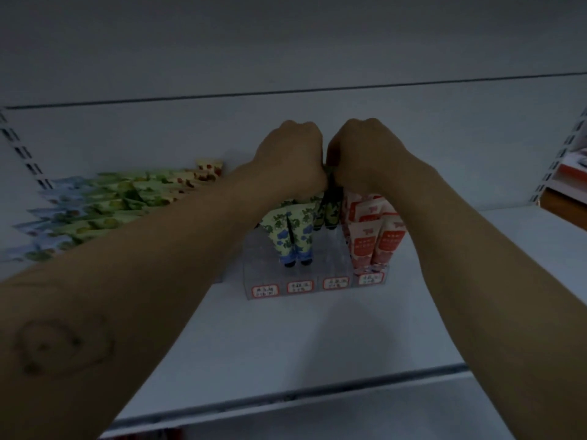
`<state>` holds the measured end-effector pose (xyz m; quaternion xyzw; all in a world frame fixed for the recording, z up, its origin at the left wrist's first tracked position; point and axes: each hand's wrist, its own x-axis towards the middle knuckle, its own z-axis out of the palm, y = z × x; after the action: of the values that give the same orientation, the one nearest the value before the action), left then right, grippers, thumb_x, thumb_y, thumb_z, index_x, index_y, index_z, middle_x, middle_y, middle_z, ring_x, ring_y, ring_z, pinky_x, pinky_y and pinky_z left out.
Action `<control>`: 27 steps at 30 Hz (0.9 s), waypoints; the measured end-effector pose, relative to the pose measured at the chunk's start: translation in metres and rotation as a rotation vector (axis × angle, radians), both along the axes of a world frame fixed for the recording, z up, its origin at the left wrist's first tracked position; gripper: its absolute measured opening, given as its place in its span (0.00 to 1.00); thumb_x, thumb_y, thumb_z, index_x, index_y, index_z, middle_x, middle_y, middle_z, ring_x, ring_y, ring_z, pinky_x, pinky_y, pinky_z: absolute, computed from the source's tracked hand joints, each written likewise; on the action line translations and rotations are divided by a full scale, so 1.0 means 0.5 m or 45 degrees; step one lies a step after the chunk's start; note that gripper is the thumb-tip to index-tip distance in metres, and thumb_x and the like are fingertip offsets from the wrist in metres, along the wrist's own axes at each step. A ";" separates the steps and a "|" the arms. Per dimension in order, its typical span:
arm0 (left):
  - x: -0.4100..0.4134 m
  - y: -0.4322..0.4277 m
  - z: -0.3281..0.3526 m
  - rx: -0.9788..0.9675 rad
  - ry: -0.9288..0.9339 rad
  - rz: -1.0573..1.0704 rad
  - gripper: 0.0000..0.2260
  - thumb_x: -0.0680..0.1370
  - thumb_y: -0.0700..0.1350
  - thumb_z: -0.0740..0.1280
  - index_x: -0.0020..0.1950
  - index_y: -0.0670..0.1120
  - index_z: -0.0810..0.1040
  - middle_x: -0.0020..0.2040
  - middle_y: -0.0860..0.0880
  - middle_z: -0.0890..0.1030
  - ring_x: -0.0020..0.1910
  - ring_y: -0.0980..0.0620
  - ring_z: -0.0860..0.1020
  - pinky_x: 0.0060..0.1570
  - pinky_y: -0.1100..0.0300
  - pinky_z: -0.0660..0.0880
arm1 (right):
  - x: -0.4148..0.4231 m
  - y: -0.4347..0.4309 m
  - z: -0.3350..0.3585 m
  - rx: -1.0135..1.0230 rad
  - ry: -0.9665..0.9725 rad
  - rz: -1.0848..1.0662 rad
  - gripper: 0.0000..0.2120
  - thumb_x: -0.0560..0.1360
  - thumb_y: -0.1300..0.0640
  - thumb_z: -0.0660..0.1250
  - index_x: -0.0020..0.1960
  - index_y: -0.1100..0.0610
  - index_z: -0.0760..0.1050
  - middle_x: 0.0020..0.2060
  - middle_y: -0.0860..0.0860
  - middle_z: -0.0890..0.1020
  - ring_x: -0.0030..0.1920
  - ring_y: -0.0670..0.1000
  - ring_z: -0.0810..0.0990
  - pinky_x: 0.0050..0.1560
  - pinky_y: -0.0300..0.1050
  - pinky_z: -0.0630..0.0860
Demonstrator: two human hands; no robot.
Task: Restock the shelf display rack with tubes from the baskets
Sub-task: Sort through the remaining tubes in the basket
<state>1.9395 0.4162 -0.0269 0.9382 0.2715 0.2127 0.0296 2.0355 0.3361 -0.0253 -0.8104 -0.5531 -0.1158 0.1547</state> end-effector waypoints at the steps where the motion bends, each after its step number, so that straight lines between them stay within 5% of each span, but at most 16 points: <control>1: -0.001 0.001 0.000 -0.021 0.003 0.002 0.06 0.70 0.42 0.72 0.39 0.43 0.77 0.38 0.46 0.75 0.34 0.51 0.73 0.40 0.57 0.75 | 0.000 0.001 -0.001 0.000 0.014 -0.014 0.05 0.73 0.59 0.66 0.46 0.60 0.76 0.45 0.58 0.79 0.40 0.52 0.70 0.32 0.40 0.64; 4: -0.005 0.004 -0.001 -0.044 -0.008 -0.013 0.07 0.71 0.41 0.72 0.46 0.39 0.81 0.42 0.43 0.79 0.36 0.51 0.74 0.42 0.57 0.78 | -0.003 -0.001 -0.003 -0.011 0.029 -0.030 0.09 0.73 0.59 0.66 0.51 0.60 0.78 0.47 0.58 0.80 0.41 0.51 0.71 0.38 0.41 0.67; 8: -0.006 0.004 -0.005 -0.035 -0.029 -0.011 0.08 0.71 0.42 0.72 0.47 0.39 0.81 0.44 0.43 0.80 0.35 0.52 0.73 0.46 0.56 0.78 | -0.012 -0.009 -0.018 -0.009 -0.013 -0.060 0.05 0.72 0.62 0.63 0.37 0.57 0.71 0.38 0.55 0.73 0.37 0.50 0.69 0.34 0.40 0.65; 13: -0.002 0.003 0.006 -0.084 0.057 -0.001 0.08 0.70 0.42 0.73 0.47 0.39 0.81 0.44 0.44 0.81 0.40 0.49 0.78 0.47 0.54 0.79 | 0.000 -0.010 -0.025 0.034 0.026 -0.048 0.11 0.72 0.61 0.63 0.50 0.63 0.80 0.48 0.59 0.81 0.39 0.52 0.72 0.42 0.42 0.70; 18: 0.009 0.013 0.013 -0.100 0.170 0.028 0.06 0.72 0.42 0.72 0.39 0.43 0.77 0.40 0.48 0.77 0.33 0.56 0.71 0.35 0.61 0.73 | 0.000 -0.008 -0.023 0.014 0.029 -0.044 0.14 0.74 0.61 0.62 0.57 0.62 0.79 0.54 0.58 0.81 0.52 0.56 0.78 0.48 0.43 0.71; 24: 0.020 0.009 0.004 -0.025 0.159 0.041 0.14 0.72 0.43 0.71 0.31 0.45 0.68 0.34 0.48 0.70 0.31 0.55 0.67 0.40 0.59 0.72 | 0.003 -0.002 -0.027 0.056 0.023 -0.034 0.11 0.75 0.57 0.62 0.51 0.62 0.79 0.44 0.58 0.79 0.38 0.50 0.68 0.35 0.40 0.66; 27: 0.016 0.000 0.009 -0.030 0.195 0.049 0.15 0.72 0.42 0.71 0.31 0.46 0.67 0.34 0.48 0.69 0.34 0.52 0.70 0.44 0.57 0.74 | 0.000 -0.008 -0.033 0.092 0.071 -0.054 0.10 0.74 0.59 0.62 0.51 0.62 0.80 0.45 0.58 0.81 0.39 0.50 0.70 0.41 0.41 0.68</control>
<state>1.9475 0.4160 -0.0226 0.9459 0.2934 0.1377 0.0158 2.0355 0.3323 -0.0421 -0.8187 -0.5266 -0.1163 0.1970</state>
